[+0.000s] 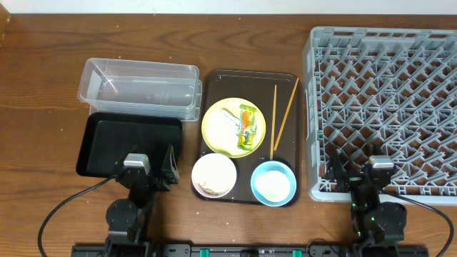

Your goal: Sort waste into correct bins and load items into the dishwasher rack

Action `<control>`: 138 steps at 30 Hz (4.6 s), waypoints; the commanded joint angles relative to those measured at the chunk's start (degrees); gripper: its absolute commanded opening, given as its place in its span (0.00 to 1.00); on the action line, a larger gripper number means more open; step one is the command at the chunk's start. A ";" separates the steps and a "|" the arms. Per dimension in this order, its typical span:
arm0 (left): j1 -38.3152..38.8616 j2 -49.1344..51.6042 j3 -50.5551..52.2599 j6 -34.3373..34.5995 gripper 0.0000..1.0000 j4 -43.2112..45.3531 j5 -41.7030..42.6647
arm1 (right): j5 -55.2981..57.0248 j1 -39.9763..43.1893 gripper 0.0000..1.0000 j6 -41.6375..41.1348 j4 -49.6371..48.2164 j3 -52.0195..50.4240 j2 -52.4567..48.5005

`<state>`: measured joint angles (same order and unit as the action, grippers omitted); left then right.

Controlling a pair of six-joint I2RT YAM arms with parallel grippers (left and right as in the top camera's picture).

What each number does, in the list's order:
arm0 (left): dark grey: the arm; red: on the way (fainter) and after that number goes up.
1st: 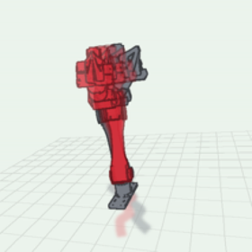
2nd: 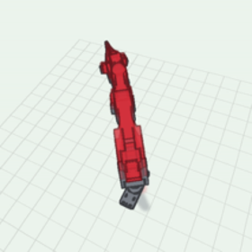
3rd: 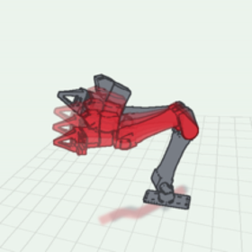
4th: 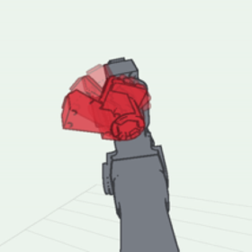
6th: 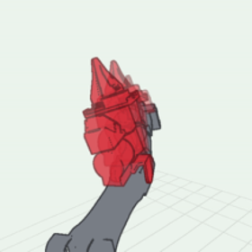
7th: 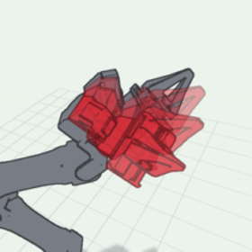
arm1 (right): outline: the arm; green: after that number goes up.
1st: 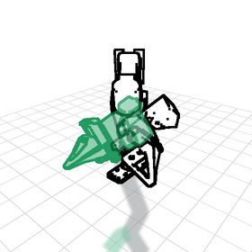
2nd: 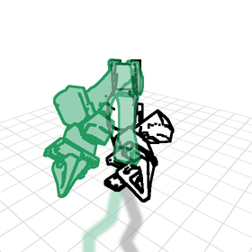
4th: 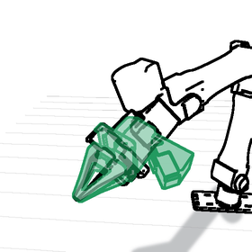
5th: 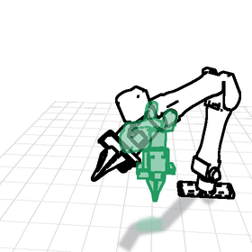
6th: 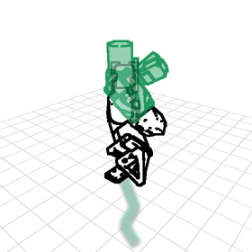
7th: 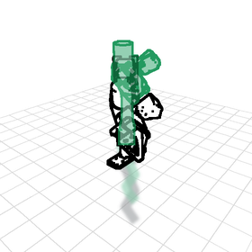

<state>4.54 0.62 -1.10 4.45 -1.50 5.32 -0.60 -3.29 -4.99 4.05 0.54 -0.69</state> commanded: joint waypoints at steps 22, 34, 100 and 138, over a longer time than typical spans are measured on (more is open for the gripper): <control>-0.28 -0.39 0.87 -0.35 0.90 -2.03 0.48 | 0.15 1.07 0.99 -0.50 0.11 -0.22 0.35; -0.28 -0.39 0.87 -0.35 0.90 -2.03 0.46 | 0.15 1.07 0.99 -0.50 0.11 -0.22 0.37; -0.28 -0.39 0.39 0.90 0.90 6.54 23.41 | -17.57 1.07 0.99 -18.58 -8.57 -0.09 0.33; 38.07 72.57 -54.42 17.92 0.80 -36.79 7.23 | -22.82 1.07 0.99 -9.79 49.33 63.54 -49.57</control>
<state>37.47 69.67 -55.07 22.39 -38.85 25.19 -22.50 -3.29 -14.26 53.17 62.96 -50.50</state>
